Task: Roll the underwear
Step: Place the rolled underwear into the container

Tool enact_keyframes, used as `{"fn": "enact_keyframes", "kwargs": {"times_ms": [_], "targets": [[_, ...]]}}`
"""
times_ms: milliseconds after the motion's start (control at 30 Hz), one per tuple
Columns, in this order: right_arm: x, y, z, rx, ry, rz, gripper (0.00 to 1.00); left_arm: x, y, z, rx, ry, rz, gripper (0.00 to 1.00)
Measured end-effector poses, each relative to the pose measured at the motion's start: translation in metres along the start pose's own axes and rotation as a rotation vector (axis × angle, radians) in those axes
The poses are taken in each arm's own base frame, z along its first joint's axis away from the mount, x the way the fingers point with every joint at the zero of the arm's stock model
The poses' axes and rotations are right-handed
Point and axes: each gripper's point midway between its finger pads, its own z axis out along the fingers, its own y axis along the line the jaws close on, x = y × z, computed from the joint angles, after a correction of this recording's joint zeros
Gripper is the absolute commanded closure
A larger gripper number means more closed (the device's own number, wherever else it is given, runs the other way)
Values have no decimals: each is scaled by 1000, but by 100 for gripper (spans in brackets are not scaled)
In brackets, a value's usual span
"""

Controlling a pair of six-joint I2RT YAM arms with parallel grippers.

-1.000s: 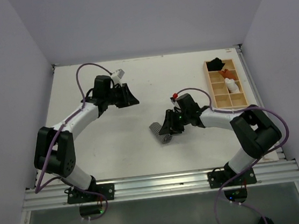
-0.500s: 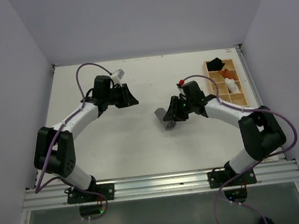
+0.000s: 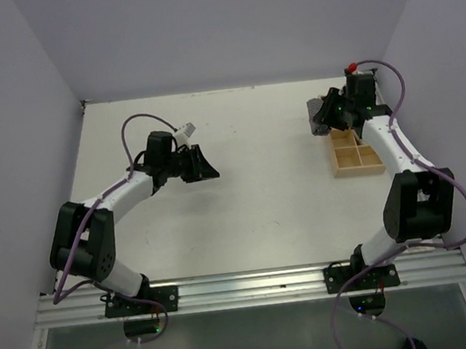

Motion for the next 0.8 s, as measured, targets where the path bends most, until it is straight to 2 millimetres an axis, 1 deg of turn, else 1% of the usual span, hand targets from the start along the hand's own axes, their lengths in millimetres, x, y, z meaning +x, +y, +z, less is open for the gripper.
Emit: {"fn": "enact_keyframes", "kwargs": {"times_ms": [67,133,200,300,500,667,733,800], "targets": [[-10,-18,3,50,-17,-13,100,4,-2,-2,14,4,0,70],[-13,-33,7,94,-15,-27,100,7,-4,-4,25,4,4,70],[-14,-48,15,140,-6,-48,100,8,-6,-5,36,5,8,70],[-7,-64,26,187,25,-77,100,14,-6,-6,46,17,5,70],[1,-84,37,240,58,-115,100,26,-4,-7,57,33,-2,70],[5,-97,49,271,72,-132,100,25,-7,-9,69,25,8,70],[5,-100,54,276,69,-138,100,24,-8,-10,73,19,13,70],[3,-101,55,279,60,-142,100,23,-9,-11,75,15,17,70]]}}
